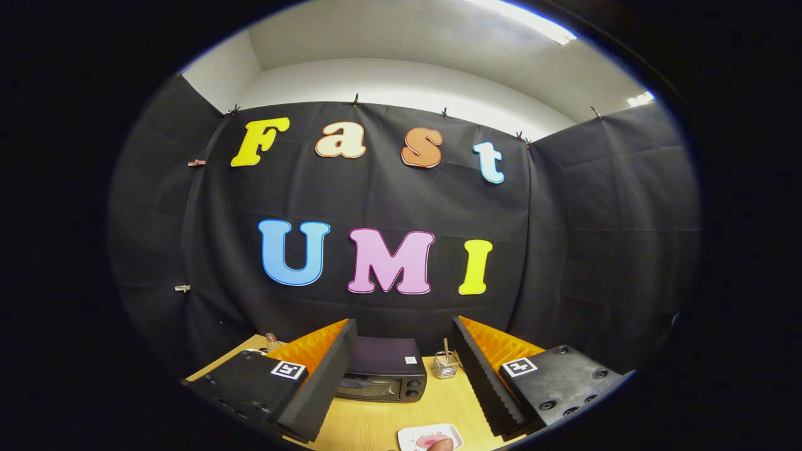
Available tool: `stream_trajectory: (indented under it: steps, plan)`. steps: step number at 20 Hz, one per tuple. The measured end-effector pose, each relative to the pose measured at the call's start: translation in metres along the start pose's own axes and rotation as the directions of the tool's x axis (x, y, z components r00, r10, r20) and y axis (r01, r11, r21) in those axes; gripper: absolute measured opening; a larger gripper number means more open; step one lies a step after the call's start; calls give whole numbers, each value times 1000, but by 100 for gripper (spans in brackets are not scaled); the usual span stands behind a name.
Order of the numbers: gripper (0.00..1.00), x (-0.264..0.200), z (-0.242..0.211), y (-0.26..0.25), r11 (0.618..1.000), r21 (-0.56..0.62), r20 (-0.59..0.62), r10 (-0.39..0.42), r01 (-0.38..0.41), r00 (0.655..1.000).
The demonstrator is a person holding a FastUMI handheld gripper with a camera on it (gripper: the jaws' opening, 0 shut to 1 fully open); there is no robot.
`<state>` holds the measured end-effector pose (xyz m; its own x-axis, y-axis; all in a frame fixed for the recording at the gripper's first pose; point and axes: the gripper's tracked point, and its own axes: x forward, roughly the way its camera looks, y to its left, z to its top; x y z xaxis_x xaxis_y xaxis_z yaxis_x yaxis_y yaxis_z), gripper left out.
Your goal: Open the toaster oven, put the food inside, and close the toaster oven door.
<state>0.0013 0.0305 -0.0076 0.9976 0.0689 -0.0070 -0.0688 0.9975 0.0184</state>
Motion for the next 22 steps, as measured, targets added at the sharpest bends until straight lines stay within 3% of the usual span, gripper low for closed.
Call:
stream_trajectory:
  steps: [6,12,17,22]
  plan:
    - [98,23,-38,33,998,25,-70,59,-57,996]
    - [98,58,-102,68,994,49,-174,109,-102,979]
    - [98,96,-166,97,985,100,-273,165,-143,948]
    - [98,137,-233,109,987,88,-388,155,-131,909]
